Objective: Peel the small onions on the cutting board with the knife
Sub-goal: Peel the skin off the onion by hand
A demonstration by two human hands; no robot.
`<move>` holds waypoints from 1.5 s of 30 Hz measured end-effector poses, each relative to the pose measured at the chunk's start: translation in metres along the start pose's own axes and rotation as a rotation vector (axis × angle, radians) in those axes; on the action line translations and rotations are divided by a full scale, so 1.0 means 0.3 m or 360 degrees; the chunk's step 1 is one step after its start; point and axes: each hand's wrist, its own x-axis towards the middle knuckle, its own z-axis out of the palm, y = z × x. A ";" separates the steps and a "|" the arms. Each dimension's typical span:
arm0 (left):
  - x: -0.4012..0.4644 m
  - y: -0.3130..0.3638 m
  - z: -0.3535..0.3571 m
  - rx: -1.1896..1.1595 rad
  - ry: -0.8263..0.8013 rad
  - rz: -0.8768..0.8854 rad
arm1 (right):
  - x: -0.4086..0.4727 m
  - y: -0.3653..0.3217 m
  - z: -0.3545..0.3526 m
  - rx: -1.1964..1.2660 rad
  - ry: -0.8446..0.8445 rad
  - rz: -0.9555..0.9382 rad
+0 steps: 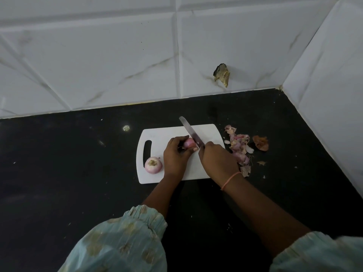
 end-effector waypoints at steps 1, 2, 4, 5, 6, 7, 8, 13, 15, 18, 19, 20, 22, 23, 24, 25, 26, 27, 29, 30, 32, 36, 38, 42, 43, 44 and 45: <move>0.000 0.001 0.001 -0.0008 -0.0001 -0.0003 | -0.003 0.007 -0.003 -0.0024 -0.0002 -0.0009; 0.000 0.002 0.000 -0.0009 -0.0005 -0.0005 | -0.004 0.018 -0.004 -0.0018 -0.0024 -0.0010; -0.001 -0.001 -0.001 -0.0013 -0.0007 -0.0016 | 0.004 0.037 -0.012 0.0046 -0.0097 -0.0027; -0.001 -0.003 -0.002 -0.0024 -0.0008 -0.0022 | 0.014 0.040 -0.015 0.0083 -0.0111 -0.0037; 0.001 -0.002 -0.003 -0.0036 -0.0010 -0.0023 | 0.025 0.037 -0.015 0.0106 -0.0100 -0.0047; 0.001 0.000 -0.002 -0.0042 -0.0012 -0.0026 | 0.029 0.033 -0.015 0.0100 -0.0086 -0.0055; 0.002 0.001 -0.004 -0.0042 -0.0014 -0.0024 | 0.026 0.028 -0.011 0.0066 -0.0075 -0.0056; 0.001 -0.004 0.002 0.0015 0.0000 0.0001 | -0.011 0.043 0.012 -0.0096 -0.0059 -0.0080; 0.004 -0.007 0.006 0.0006 0.0005 0.0008 | 0.007 0.039 0.021 -0.0046 -0.0070 -0.0097; 0.001 -0.003 0.006 -0.0004 -0.0002 0.0013 | 0.005 0.043 0.044 -0.0070 -0.0056 -0.0096; 0.001 -0.002 0.004 -0.0004 -0.0007 0.0015 | -0.007 0.046 0.055 -0.0124 -0.0030 -0.0101; 0.002 -0.002 0.005 -0.0008 -0.0009 0.0014 | -0.017 0.050 0.065 -0.0169 -0.0001 -0.0110; 0.001 -0.005 0.006 -0.0017 0.0001 0.0012 | -0.023 0.048 0.085 -0.0152 0.0018 -0.0106; 0.000 -0.007 0.008 -0.0014 0.0004 0.0012 | -0.020 0.043 0.094 -0.0105 -0.0001 -0.0090; -0.002 -0.007 0.008 -0.0007 0.0005 0.0015 | -0.018 0.038 0.103 -0.0056 -0.0025 -0.0065; -0.002 -0.006 0.008 -0.0005 0.0010 0.0015 | -0.015 0.035 0.114 -0.0018 -0.0039 -0.0044; -0.001 -0.004 0.007 -0.0004 0.0015 0.0015 | -0.014 0.033 0.120 0.0002 -0.0038 -0.0035; -0.002 -0.003 0.007 -0.0005 0.0015 0.0014 | -0.016 0.035 0.126 0.0015 -0.0033 -0.0032; -0.004 0.002 0.006 -0.0017 0.0016 0.0018 | -0.023 0.046 0.133 0.0036 -0.0015 -0.0028; -0.006 0.001 0.005 -0.0020 0.0021 0.0027 | -0.028 0.051 0.135 0.0038 -0.0009 -0.0031; -0.012 0.000 0.004 -0.0026 0.0037 0.0046 | -0.043 0.056 0.136 0.0020 0.0009 -0.0047; -0.022 0.005 0.016 -0.0051 0.0024 0.0093 | -0.059 0.077 0.133 -0.0064 0.0019 -0.0044; -0.026 0.006 0.016 -0.0059 0.0061 0.0092 | -0.070 0.092 0.133 -0.0068 0.0024 -0.0029; -0.014 -0.007 0.011 0.0059 -0.0004 0.0182 | -0.089 0.130 0.134 -0.0129 0.0062 -0.0012; -0.012 -0.008 0.012 0.0108 -0.0024 0.0200 | -0.087 0.138 0.133 -0.0142 0.0065 -0.0011; -0.012 -0.005 0.013 0.0128 -0.0017 0.0192 | -0.088 0.142 0.132 -0.0150 0.0062 -0.0010; -0.013 -0.003 0.014 0.0142 0.0004 0.0180 | -0.089 0.141 0.133 -0.0154 0.0060 -0.0016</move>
